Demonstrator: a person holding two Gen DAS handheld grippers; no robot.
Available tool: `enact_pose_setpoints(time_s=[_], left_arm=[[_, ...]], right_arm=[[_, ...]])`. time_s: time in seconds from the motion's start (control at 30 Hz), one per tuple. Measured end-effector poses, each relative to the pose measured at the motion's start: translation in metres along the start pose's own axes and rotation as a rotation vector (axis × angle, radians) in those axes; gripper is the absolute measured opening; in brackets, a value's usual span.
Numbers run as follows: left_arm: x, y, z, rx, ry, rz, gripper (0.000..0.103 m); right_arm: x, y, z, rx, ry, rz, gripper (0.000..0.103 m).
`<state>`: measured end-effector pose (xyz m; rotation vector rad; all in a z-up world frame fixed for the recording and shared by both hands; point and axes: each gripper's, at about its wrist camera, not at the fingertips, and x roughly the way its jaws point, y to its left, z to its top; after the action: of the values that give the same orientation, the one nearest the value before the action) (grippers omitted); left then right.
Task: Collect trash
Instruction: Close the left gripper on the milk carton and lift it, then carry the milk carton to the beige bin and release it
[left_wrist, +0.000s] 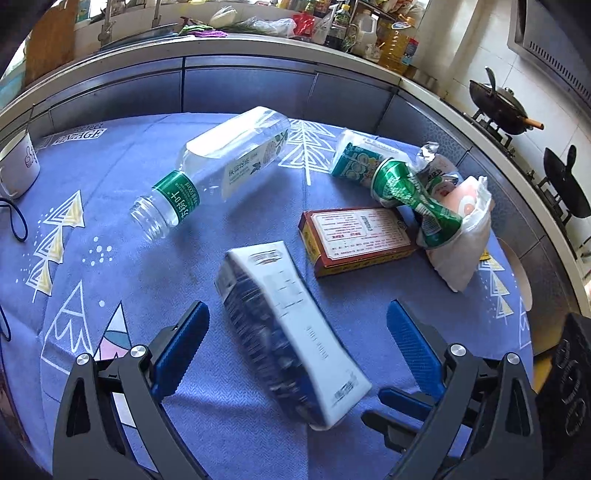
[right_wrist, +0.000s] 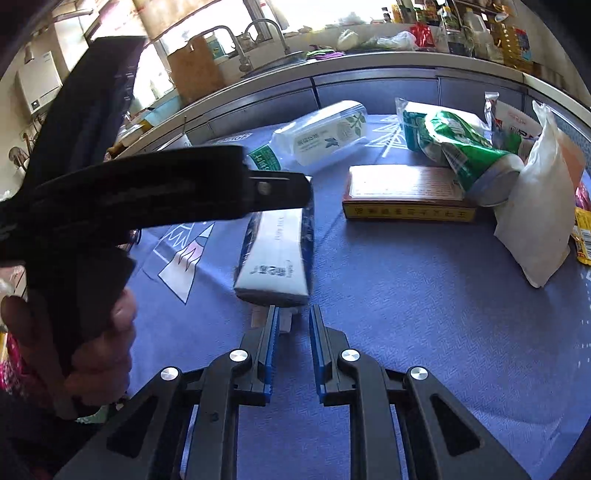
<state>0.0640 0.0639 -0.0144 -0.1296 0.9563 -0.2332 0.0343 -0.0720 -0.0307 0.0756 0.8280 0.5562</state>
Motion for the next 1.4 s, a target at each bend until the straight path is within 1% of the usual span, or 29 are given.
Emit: enact_pose_setpoints(time_s=[0.07, 0.1, 0.17, 0.23, 0.3, 0.37, 0.43, 0.5, 0.57, 0.63, 0.7, 0.77, 0.8, 0.83, 0.9, 0.93, 0.97, 1.0, 1.03, 1.07, 1.1, 1.13, 1.2, 1.3, 1.4], left_arm=[[0.007, -0.004, -0.002, 0.016, 0.014, 0.039, 0.096], [0.011, -0.006, -0.004, 0.026, 0.023, 0.058, 0.096], [0.016, -0.008, -0.008, 0.032, 0.039, 0.073, 0.096], [0.016, -0.008, -0.011, 0.03, 0.035, 0.077, 0.096], [0.011, -0.005, -0.016, 0.029, 0.018, 0.098, 0.096], [0.009, 0.0, -0.02, 0.024, 0.012, 0.115, 0.096], [0.01, 0.006, -0.022, 0.019, 0.02, 0.124, 0.096], [0.013, 0.014, -0.023, -0.001, 0.033, 0.119, 0.096], [0.014, 0.02, -0.023, -0.02, 0.041, 0.13, 0.095], [0.015, 0.023, -0.022, -0.026, 0.045, 0.125, 0.095], [0.015, 0.021, -0.019, -0.024, 0.045, 0.121, 0.093], [0.017, 0.02, -0.018, -0.017, 0.043, 0.104, 0.083], [0.017, 0.019, -0.017, -0.017, 0.05, 0.089, 0.07], [0.018, 0.017, -0.016, -0.018, 0.054, 0.081, 0.063], [0.018, 0.015, -0.016, -0.015, 0.045, 0.071, 0.055], [0.018, 0.014, -0.018, -0.01, 0.041, 0.069, 0.053], [0.017, 0.012, -0.019, -0.006, 0.042, 0.069, 0.053], [0.017, 0.012, -0.02, -0.005, 0.043, 0.067, 0.052], [0.014, 0.011, -0.021, -0.005, 0.043, 0.065, 0.051], [0.01, 0.011, -0.022, -0.003, 0.04, 0.063, 0.051], [0.006, 0.011, -0.024, -0.001, 0.035, 0.06, 0.051], [-0.001, 0.01, -0.025, 0.002, 0.028, 0.049, 0.05], [-0.012, 0.005, -0.024, 0.017, 0.014, 0.016, 0.05], [-0.028, -0.014, -0.02, 0.069, -0.001, -0.056, 0.05], [-0.034, -0.049, -0.011, 0.135, -0.002, -0.146, 0.05]], right_arm=[[-0.008, -0.002, -0.003, -0.002, -0.025, -0.029, 0.025], [-0.012, -0.006, -0.004, 0.006, -0.041, -0.05, 0.026], [-0.022, -0.02, -0.003, 0.04, -0.063, -0.074, 0.027], [-0.033, -0.037, 0.0, 0.104, -0.097, -0.084, 0.027], [-0.044, -0.053, 0.004, 0.151, -0.144, -0.126, 0.033], [-0.055, -0.059, 0.011, 0.14, -0.196, -0.184, 0.046], [-0.062, -0.065, 0.017, 0.148, -0.22, -0.188, 0.054], [-0.063, -0.074, 0.025, 0.181, -0.232, -0.167, 0.054], [-0.067, -0.086, 0.034, 0.219, -0.25, -0.153, 0.054], [-0.075, -0.097, 0.041, 0.249, -0.295, -0.173, 0.055], [-0.083, -0.113, 0.046, 0.281, -0.327, -0.218, 0.061], [-0.086, -0.125, 0.05, 0.29, -0.337, -0.256, 0.065], [-0.086, -0.132, 0.052, 0.291, -0.331, -0.283, 0.066], [-0.084, -0.138, 0.052, 0.295, -0.317, -0.3, 0.07], [-0.076, -0.148, 0.049, 0.319, -0.287, -0.299, 0.071], [-0.071, -0.152, 0.046, 0.33, -0.278, -0.297, 0.071], [-0.064, -0.156, 0.043, 0.336, -0.262, -0.3, 0.071], [-0.058, -0.159, 0.041, 0.329, -0.247, -0.303, 0.066], [-0.051, -0.159, 0.04, 0.311, -0.228, -0.297, 0.038], [-0.044, -0.158, 0.04, 0.295, -0.208, -0.276, 0.004], [-0.041, -0.157, 0.038, 0.296, -0.2, -0.241, 0.003], [-0.044, -0.155, 0.036, 0.305, -0.218, -0.213, 0.003], [-0.058, -0.147, 0.03, 0.298, -0.269, -0.189, 0.003], [-0.09, -0.14, 0.02, 0.294, -0.352, -0.177, 0.003], [-0.127, -0.148, 0.006, 0.308, -0.434, -0.21, 0.003]])
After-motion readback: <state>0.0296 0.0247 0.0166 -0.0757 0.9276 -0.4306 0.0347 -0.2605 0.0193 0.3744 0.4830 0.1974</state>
